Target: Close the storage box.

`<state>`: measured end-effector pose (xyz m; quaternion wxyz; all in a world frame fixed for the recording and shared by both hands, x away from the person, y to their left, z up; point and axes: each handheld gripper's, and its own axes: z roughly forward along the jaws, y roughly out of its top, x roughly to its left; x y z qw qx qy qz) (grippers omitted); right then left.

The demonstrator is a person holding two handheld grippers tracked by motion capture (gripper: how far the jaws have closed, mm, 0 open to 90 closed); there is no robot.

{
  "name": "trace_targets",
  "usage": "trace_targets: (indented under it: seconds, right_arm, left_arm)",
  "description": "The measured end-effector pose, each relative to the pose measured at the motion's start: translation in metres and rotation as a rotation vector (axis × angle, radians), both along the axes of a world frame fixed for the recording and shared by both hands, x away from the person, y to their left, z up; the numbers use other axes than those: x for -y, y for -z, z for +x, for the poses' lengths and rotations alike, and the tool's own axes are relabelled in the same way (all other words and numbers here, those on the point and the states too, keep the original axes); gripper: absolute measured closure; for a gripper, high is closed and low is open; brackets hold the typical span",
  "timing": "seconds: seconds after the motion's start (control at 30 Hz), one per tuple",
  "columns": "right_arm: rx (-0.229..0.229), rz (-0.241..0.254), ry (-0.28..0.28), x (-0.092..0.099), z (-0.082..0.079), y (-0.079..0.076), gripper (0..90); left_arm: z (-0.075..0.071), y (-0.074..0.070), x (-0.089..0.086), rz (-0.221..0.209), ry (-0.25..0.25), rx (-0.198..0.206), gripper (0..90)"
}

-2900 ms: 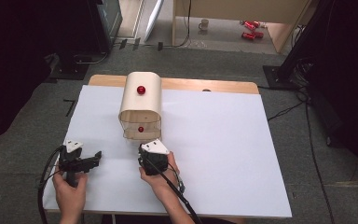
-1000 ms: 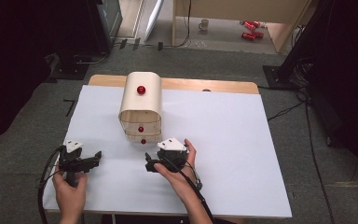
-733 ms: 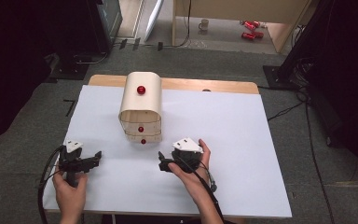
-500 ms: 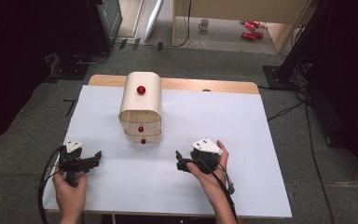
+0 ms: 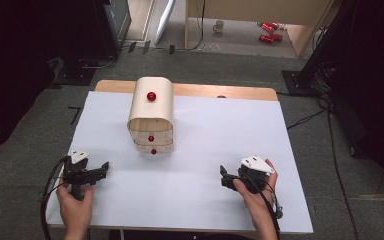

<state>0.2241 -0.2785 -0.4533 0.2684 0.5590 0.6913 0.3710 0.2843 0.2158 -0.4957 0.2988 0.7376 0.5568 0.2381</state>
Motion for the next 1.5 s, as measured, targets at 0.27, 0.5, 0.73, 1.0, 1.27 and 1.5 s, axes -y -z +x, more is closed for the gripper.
trace_targets:
  seconds: [0.27,0.5,0.73,1.0,1.27,1.5]
  right_arm:
    - [-0.038,-0.019,0.066,0.041,-0.015,0.014,6.6]
    - [-0.057,-0.02,0.145,0.08,-0.026,0.021,6.6]
    - [-0.1,-0.029,0.209,0.112,-0.035,0.031,6.8]
    - [-0.145,-0.039,0.235,0.122,-0.034,0.049,5.3]
    - [-0.124,-0.04,0.235,0.121,-0.037,0.051,5.3]
    - [-0.125,-0.043,0.239,0.121,-0.037,0.051,5.2]
  left_arm:
    - [0.0,0.0,0.0,0.0,0.0,0.0,14.1]
    - [0.0,0.0,0.0,-0.001,-0.001,0.001,14.2]
    - [0.0,0.0,0.0,0.0,-0.001,0.0,14.2]
    - [0.0,0.0,0.0,0.0,-0.001,0.001,14.1]
    - [0.0,0.0,0.0,-0.001,-0.002,0.001,14.1]
    - [0.0,0.0,0.0,-0.001,-0.002,0.0,14.1]
